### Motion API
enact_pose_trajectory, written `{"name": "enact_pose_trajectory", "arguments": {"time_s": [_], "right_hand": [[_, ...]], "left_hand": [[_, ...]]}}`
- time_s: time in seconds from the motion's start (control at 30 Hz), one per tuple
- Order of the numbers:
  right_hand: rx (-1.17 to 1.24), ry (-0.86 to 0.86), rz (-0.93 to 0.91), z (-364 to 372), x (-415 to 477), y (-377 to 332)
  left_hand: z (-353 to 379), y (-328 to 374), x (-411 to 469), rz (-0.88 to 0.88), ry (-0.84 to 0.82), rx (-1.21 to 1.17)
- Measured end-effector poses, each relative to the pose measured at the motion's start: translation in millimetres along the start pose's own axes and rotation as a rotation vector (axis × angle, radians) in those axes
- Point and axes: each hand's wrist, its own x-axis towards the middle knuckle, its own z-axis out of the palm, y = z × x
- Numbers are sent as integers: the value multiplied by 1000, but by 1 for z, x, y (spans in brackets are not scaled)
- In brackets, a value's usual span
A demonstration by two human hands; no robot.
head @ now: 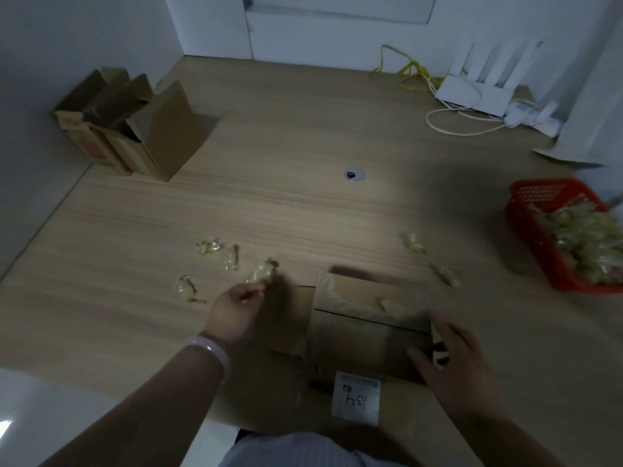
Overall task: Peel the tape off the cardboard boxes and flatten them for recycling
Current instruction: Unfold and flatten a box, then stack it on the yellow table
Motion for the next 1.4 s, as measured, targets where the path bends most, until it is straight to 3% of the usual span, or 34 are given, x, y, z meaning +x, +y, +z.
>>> {"name": "enact_pose_trajectory", "arguments": {"time_s": [0.1,0.17,0.37,0.43,0.53,0.67,0.83,1.07,1.2,1.3,1.4], "right_hand": [[154,-48,104,-1,1,4],[229,-41,121,1,0,12],[730,-52,385,-10,-6,9],[558,-125,341,-11,-3,13],[279,-249,215,-18,6,13],[16,-492,-32,-30,28,4],[-186,-491,-115,-28,39,-5],[-410,-444,37,0,52,-38],[-534,-416,94,23,54,-45],[-454,-394,117,23,53,-37],[-198,-366,163,10,53,-25]], "left_hand": [[30,-9,-26,63,-234,137],[44,-12,-39,102,-245,187],[47,1,-57,-92,-295,-405],[46,3,-56,-140,-284,-310],[49,9,-47,-35,-318,35],[46,24,-30,115,-597,289],[51,33,-25,226,-593,641],[92,34,-21,137,-330,733],[111,29,-21,116,-287,857],[109,23,-24,138,-283,778],[99,26,-27,179,-336,495]]}}
